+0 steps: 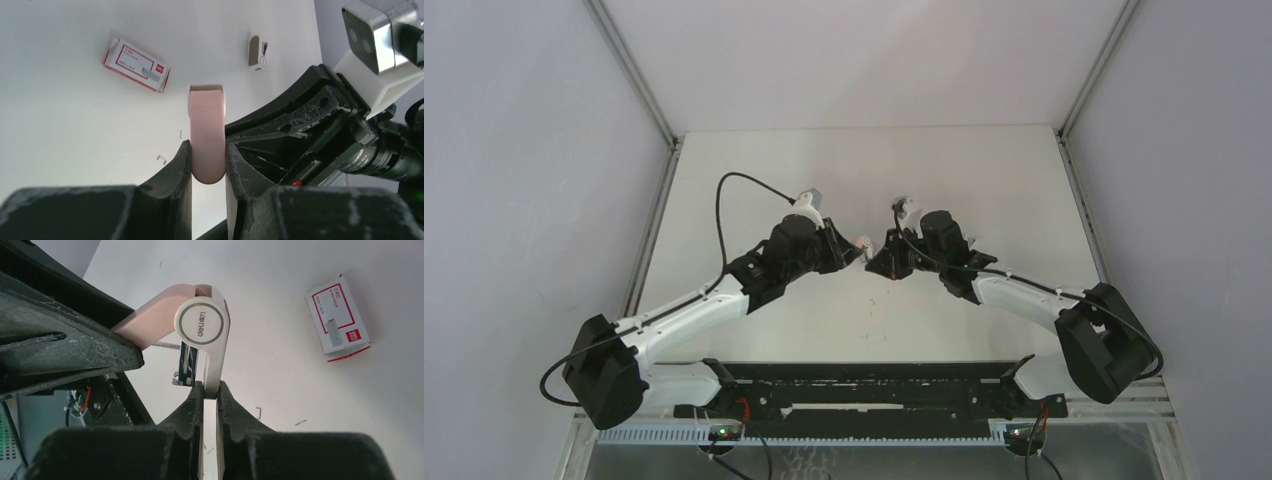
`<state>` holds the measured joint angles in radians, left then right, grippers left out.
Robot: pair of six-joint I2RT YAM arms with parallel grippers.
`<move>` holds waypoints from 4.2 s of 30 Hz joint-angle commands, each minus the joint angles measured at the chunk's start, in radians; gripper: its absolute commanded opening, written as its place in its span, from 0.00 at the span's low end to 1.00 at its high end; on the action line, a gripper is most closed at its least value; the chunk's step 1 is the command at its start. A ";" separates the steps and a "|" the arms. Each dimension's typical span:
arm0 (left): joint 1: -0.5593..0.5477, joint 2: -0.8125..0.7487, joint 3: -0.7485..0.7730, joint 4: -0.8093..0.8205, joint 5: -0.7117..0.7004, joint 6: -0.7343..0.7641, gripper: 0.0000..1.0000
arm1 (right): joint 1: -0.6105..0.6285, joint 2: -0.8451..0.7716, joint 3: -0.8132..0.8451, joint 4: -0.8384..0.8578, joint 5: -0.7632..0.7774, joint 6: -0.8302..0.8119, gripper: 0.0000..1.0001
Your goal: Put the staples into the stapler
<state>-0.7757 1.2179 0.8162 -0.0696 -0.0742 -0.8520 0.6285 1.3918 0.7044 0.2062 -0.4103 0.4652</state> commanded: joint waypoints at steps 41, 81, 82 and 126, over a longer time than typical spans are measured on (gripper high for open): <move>0.171 0.042 0.141 -0.373 0.236 0.355 0.06 | 0.036 -0.016 0.017 -0.524 -0.218 -0.134 0.00; 0.235 -0.220 -0.062 -0.084 0.317 0.506 0.68 | -0.025 -0.043 0.001 -0.610 -0.438 -0.057 0.00; 0.235 -0.238 -0.089 -0.044 0.383 0.501 0.69 | -0.029 -0.045 0.001 -0.602 -0.446 -0.053 0.00; 0.108 -0.206 -0.281 0.240 0.737 0.358 0.35 | -0.043 -0.126 0.003 -0.547 -0.635 -0.047 0.00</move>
<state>-0.6621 1.0214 0.5495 0.1455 0.6586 -0.4896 0.5858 1.2945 0.7074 -0.3840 -1.0271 0.4084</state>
